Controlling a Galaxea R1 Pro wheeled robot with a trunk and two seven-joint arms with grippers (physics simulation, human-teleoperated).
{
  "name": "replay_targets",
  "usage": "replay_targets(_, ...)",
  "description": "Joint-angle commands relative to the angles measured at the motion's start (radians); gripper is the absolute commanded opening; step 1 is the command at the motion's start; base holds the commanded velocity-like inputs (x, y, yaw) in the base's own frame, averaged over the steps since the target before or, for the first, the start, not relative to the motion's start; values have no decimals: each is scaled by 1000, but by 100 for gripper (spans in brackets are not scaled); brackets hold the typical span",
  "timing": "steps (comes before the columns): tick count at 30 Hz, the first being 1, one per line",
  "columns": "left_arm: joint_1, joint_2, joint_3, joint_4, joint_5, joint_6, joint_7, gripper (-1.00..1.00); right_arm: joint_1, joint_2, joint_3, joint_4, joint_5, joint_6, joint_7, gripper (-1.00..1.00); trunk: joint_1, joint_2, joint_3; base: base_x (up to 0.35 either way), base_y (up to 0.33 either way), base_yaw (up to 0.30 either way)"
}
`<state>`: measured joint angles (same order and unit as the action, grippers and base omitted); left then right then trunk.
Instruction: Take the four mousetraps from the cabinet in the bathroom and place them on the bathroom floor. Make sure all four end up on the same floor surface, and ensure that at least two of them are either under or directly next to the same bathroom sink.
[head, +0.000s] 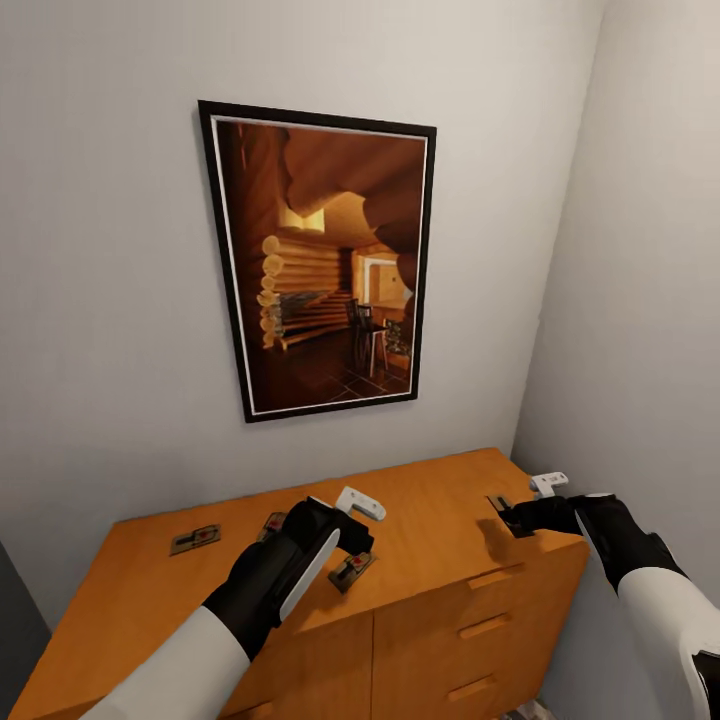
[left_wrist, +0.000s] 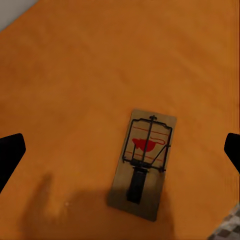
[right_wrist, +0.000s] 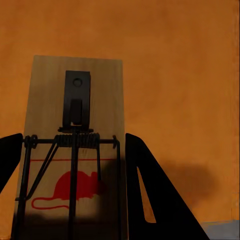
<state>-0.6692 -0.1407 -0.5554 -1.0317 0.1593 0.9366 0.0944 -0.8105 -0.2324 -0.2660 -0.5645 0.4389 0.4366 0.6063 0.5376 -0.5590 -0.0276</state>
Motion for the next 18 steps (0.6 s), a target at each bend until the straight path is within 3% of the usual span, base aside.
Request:
replay_targets(1, -1, 1, -2, -1, 10, 4, 10, 100, -1, 1, -6, -2, 9, 4, 9, -100, 1, -2, -1, 0, 0, -233)
replay_targets(8, -1, 1, -3, -1, 9, 4, 10, 100, -1, 1, -6, -2, 9, 4, 9, -100, 1, -2, 1, 30, 32, -115)
replay_targets(18, -1, 2, -3, 0, 10, 4, 11, 100, -1, 1, -7, -2, 9, 4, 9, -100, 1, -2, 1, 114, 244, -5)
